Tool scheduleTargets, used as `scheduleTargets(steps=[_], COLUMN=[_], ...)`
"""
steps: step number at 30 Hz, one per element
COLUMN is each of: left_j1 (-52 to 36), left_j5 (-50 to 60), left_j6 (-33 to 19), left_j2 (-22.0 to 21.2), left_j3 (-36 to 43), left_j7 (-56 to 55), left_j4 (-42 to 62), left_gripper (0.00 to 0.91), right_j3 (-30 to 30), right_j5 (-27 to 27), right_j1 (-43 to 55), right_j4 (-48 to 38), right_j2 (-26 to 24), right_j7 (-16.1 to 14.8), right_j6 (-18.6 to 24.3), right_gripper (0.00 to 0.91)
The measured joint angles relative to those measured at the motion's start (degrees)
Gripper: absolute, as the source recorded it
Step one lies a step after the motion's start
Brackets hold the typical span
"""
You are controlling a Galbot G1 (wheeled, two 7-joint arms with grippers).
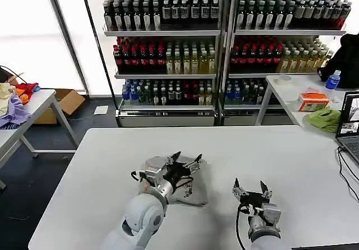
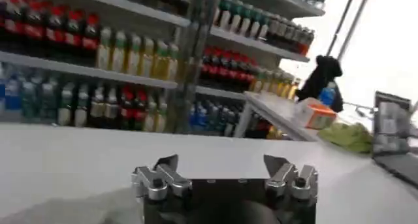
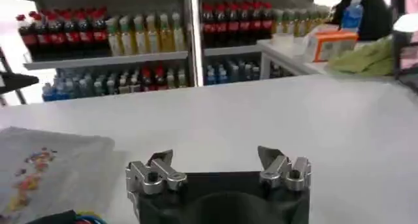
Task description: Fold and organize the clothes.
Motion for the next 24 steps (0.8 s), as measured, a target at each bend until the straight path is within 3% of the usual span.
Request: scheduleTargets(steps=[15, 18, 19, 20, 21, 22, 23, 24], left_j1=[5.2, 6.6, 7.1, 7.6, 8.0, 8.5, 8.9, 9.3], left_j5=[5.0, 5.3, 5.4, 5.5, 5.6, 5.7, 5.7, 5.8], left_j6=[3.2, 3.5, 3.6, 3.7, 3.8, 3.9, 4.0, 4.0], left_j2=[4.3, 4.5, 4.6, 4.6, 4.6, 4.7, 4.8, 4.8], left_j3=[-10.1, -12.0, -12.5, -13.1, -13.6, -14.2, -14.7, -15.2], left_j7=[-1.5, -1.8, -1.8, -1.8, -1.8, -1.8, -1.8, -1.9], left_j4=[-4.6, -5.5, -5.8, -6.1, -6.4, -6.7, -7.0, -7.2], left_gripper=[0.907, 0.907, 0.907, 0.907, 0.907, 0.907, 0.907, 0.907], right_j3=[-7.7, -9.2, -9.7, -10.2, -10.5, -10.8, -11.0, -11.2], right_j5=[21.7, 24.2, 25.0, 25.8, 26.4, 27.0, 27.8, 28.5], right_j1=[14.5, 16.4, 16.8, 17.2, 17.5, 17.7, 17.9, 18.1], right_j4=[-9.2, -10.3, -10.7, -11.1, -11.3, -11.5, -11.6, -11.8], right_j2=[-2.6, -2.8, -2.9, -3.0, -3.1, -3.2, -3.3, -3.5], right_j7=[1.6, 1.8, 1.8, 1.8, 1.9, 2.0, 2.2, 2.3], right_j6=[-3.5, -3.8, -3.9, -4.0, -4.1, -4.1, -4.2, -4.2], right_gripper=[0.907, 0.836, 0.645, 0.524, 0.272, 0.181, 0.01, 0.0])
